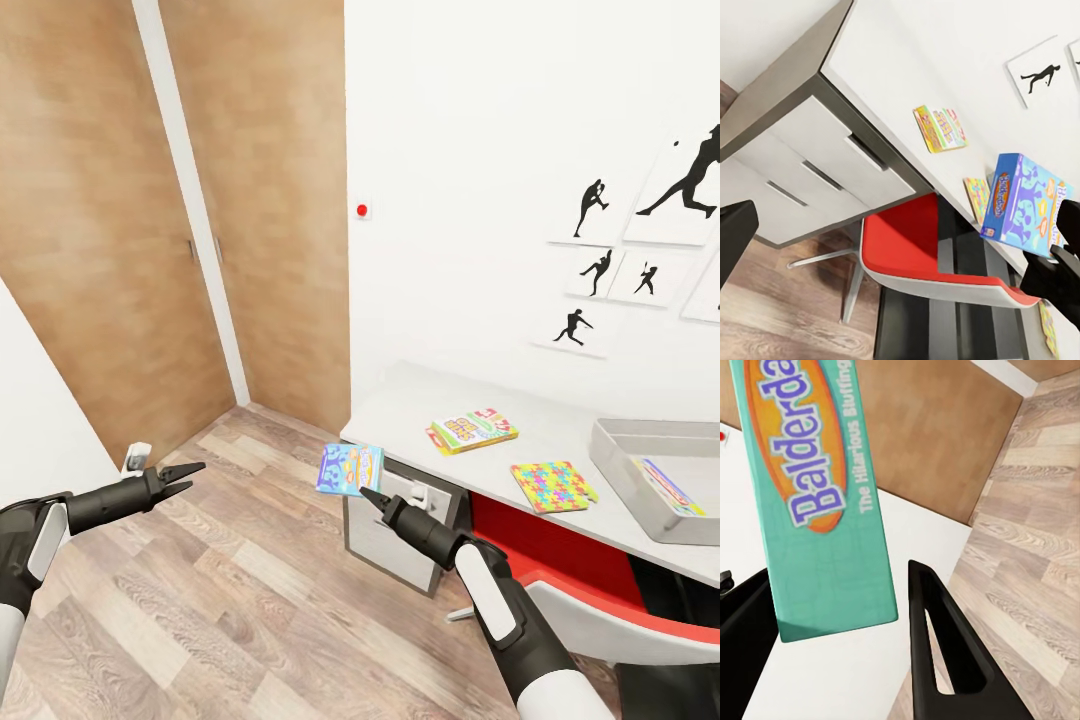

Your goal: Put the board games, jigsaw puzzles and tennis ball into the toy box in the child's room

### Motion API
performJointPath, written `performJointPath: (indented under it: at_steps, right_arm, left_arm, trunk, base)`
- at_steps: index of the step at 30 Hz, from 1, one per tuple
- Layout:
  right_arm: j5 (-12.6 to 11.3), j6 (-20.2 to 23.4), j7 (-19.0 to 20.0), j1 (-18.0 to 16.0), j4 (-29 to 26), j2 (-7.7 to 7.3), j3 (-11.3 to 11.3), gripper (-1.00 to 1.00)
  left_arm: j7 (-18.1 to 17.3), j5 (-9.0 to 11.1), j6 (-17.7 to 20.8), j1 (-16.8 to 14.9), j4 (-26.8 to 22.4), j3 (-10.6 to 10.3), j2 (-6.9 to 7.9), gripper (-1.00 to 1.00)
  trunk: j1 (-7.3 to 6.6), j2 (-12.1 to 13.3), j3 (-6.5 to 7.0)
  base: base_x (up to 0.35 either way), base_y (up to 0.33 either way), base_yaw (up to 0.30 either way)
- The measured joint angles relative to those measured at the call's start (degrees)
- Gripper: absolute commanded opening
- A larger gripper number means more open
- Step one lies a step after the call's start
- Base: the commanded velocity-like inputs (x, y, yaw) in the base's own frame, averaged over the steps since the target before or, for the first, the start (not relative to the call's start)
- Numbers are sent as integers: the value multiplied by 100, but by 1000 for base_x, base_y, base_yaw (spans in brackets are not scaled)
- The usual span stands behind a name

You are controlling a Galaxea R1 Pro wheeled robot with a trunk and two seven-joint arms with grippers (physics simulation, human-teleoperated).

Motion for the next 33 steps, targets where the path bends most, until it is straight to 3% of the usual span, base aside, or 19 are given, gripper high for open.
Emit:
performJointPath:
  at_steps: [13, 15, 17, 18, 20, 21, 24, 25, 27, 29, 33]
  right_arm:
    - [-30, 80, -17, 4, -174, -45, -7, -100]
    - [-121, 315, -8, 60, -751, -313, -8, -100]
    - [-182, 616, -9, 271, -1399, -582, -16, -100]
    - [-333, 816, -10, 472, -1838, -732, -72, -100]
    - [-724, 1135, -27, 859, -2566, -953, -368, -100]
    - [-792, 1204, -27, 940, -2687, -987, -494, -100]
    - [-1237, 1822, -45, 1220, -3026, -1085, -1354, -100]
    - [-1281, 1952, -45, 1245, -3051, -1091, -1498, -100]
    - [-1372, 2371, -44, 1298, -3108, -1107, -2048, -100]
    - [-1418, 2597, -47, 1317, -3137, -1107, -2367, -100]
    - [-1460, 2859, -62, 1333, -3158, -1110, -2707, -100]
  left_arm:
    - [0, -4, 0, 0, 0, 0, 0, 100]
    - [-10, -1, 0, 1, -1, 0, 1, 100]
    - [-23, 2, 0, 1, 0, 0, 0, 100]
    - [-35, 3, 0, 1, -6, 0, 1, 100]
    - [-55, 4, 0, 1, -13, 2, 6, 100]
    - [-58, 4, 0, 1, -16, 1, 6, 100]
    - [-83, 13, 2, 1, -48, 7, 9, 100]
    - [-93, 16, 3, 0, -56, 8, 9, 100]
    - [-174, 27, 9, 1, -81, 9, 14, 100]
    - [-299, 33, 14, 1, -89, 7, 16, 100]
    - [-600, 40, 54, -29, -105, 34, 17, 100]
  trunk:
    - [0, 0, 0]
    - [0, -1, 1]
    - [0, -1, 0]
    - [-1, -1, 0]
    - [-1, -1, 0]
    - [0, -1, 0]
    - [0, 0, 0]
    - [0, 0, 0]
    - [0, 0, 0]
    - [0, 0, 0]
    - [0, 0, 0]
  base:
    - [0, 0, 0]
    - [0, 0, 0]
    - [0, 0, 0]
    - [0, 0, 0]
    - [0, 0, 0]
    - [0, 0, 0]
    - [0, 0, 0]
    - [0, 0, 0]
    - [0, 0, 0]
    - [0, 0, 0]
    - [0, 0, 0]
